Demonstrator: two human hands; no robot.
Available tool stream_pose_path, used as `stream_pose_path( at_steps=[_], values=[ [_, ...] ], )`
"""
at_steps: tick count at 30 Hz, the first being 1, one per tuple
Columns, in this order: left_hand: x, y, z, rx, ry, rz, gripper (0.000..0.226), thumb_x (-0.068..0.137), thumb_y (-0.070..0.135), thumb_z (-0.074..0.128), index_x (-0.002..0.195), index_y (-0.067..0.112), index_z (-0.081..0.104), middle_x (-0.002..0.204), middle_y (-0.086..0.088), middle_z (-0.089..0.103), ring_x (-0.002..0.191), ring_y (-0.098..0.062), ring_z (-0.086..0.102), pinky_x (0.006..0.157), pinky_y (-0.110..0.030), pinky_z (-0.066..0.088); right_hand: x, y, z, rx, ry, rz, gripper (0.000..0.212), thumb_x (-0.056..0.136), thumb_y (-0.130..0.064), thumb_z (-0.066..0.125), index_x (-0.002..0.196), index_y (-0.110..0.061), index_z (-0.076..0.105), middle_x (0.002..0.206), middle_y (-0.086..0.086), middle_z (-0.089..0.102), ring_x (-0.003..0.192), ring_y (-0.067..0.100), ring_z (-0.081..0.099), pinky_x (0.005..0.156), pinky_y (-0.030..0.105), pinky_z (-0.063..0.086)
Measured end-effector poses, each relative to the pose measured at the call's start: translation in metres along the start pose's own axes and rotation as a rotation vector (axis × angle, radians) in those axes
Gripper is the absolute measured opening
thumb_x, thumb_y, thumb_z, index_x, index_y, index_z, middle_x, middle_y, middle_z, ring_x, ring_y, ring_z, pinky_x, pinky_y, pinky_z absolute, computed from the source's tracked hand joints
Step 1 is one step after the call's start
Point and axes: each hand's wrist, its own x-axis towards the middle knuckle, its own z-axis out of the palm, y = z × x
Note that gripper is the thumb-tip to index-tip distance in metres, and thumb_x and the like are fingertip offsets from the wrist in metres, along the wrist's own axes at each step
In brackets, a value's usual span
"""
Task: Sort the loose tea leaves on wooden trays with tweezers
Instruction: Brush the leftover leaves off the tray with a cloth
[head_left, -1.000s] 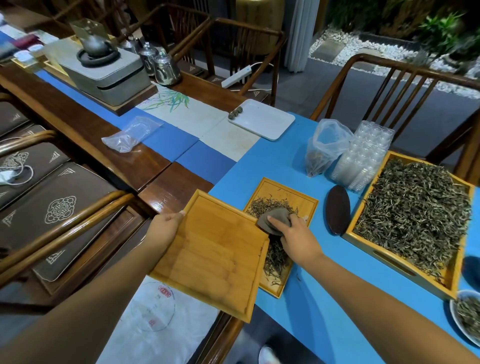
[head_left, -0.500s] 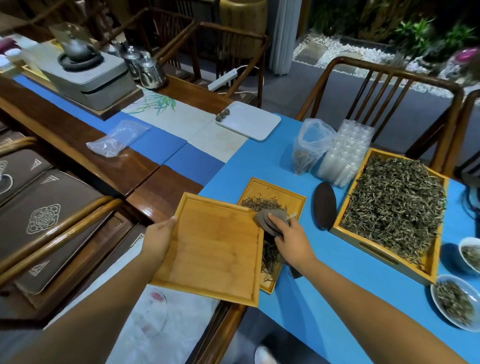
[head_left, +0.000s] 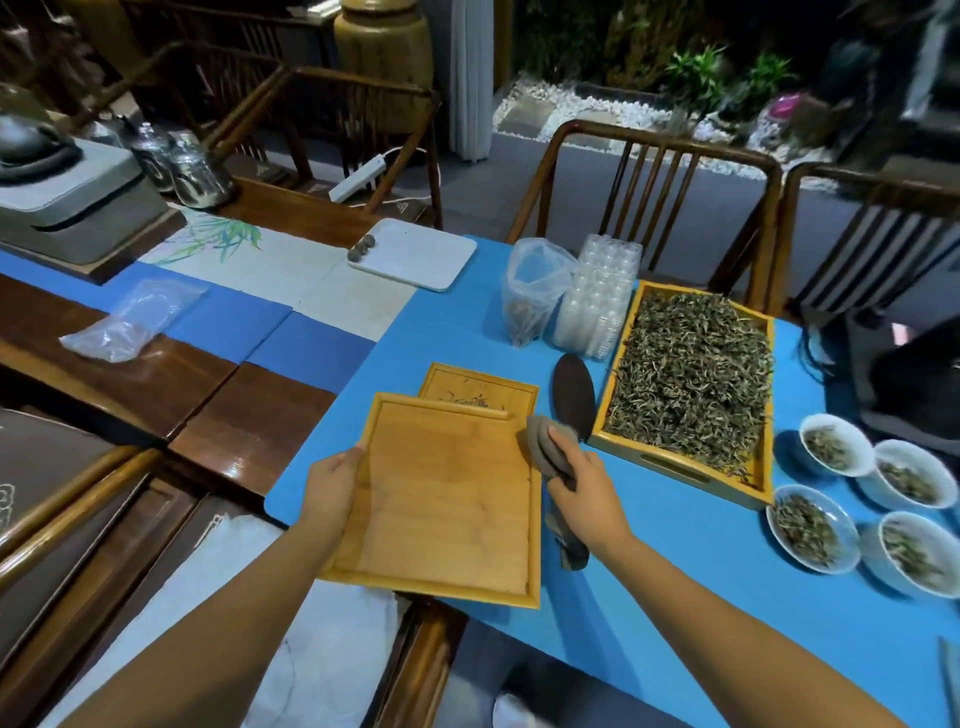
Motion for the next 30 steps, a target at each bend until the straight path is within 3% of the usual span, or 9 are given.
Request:
stream_pose_path(
  at_steps=[3,7,11,16,19,26,30],
  values=[
    [-0.006,0.006,0.023,-0.036,-0.068,0.007,0.031,0.094,0.027,0.050,0.067,0.012,0.053,0.064,-0.007,0.049,0.060,-0.016,0.046,0.057,-0.026,0.040,-0.012,0.012,-0.017,0.052,0.065,0.025,0.058,0.094,-0.012,0.049,0.144,-0.033,0.031,0.129,0.009,0.047,0.113,0.029,0.052,0.088,0.029,0.042],
    [-0.019,0.015,0.061,-0.022,-0.127,0.052,0.042,0.095,0.027,0.051,0.054,0.017,0.054,0.055,0.000,0.053,0.052,-0.013,0.049,0.048,-0.021,0.041,-0.031,0.033,-0.042,0.091,0.154,0.076,0.059,0.093,-0.010,0.050,0.144,-0.032,0.031,0.134,0.011,0.047,0.118,0.028,0.050,0.091,0.030,0.042],
    [-0.038,0.020,0.102,0.003,-0.209,0.088,0.035,0.096,0.029,0.049,0.067,0.021,0.067,0.064,0.009,0.062,0.062,-0.007,0.057,0.051,-0.020,0.045,-0.053,0.056,-0.068,0.135,0.246,0.149,0.060,0.092,-0.008,0.052,0.144,-0.029,0.032,0.133,0.013,0.048,0.119,0.029,0.049,0.096,0.037,0.044],
    [-0.057,0.017,0.151,0.045,-0.361,0.047,0.036,0.097,0.030,0.047,0.076,0.013,0.070,0.077,-0.007,0.070,0.072,-0.024,0.065,0.070,-0.033,0.052,-0.082,0.089,-0.099,0.163,0.332,0.210,0.061,0.090,-0.007,0.054,0.142,-0.031,0.034,0.130,0.014,0.051,0.118,0.027,0.050,0.097,0.036,0.043],
    [-0.068,0.012,0.179,0.070,-0.405,0.051,0.037,0.097,0.029,0.045,0.081,0.006,0.070,0.074,-0.008,0.068,0.067,-0.023,0.062,0.062,-0.030,0.049,-0.096,0.108,-0.115,0.193,0.366,0.238,0.061,0.089,-0.005,0.054,0.142,-0.030,0.036,0.133,0.013,0.050,0.123,0.027,0.049,0.102,0.044,0.043],
    [-0.094,-0.011,0.232,0.110,-0.416,0.076,0.038,0.099,0.023,0.042,0.073,0.004,0.062,0.068,-0.007,0.058,0.064,-0.020,0.052,0.056,-0.028,0.037,-0.120,0.158,-0.139,0.154,0.414,0.359,0.060,0.090,-0.006,0.054,0.143,-0.026,0.034,0.134,0.015,0.049,0.123,0.030,0.049,0.101,0.045,0.043],
    [-0.097,-0.027,0.246,0.126,-0.412,0.050,0.035,0.099,0.022,0.041,0.071,0.005,0.053,0.071,-0.013,0.051,0.071,-0.020,0.046,0.063,-0.031,0.034,-0.132,0.188,-0.149,0.140,0.454,0.438,0.062,0.090,-0.004,0.054,0.144,-0.025,0.033,0.131,0.016,0.051,0.121,0.033,0.050,0.100,0.048,0.043]
  ],
)
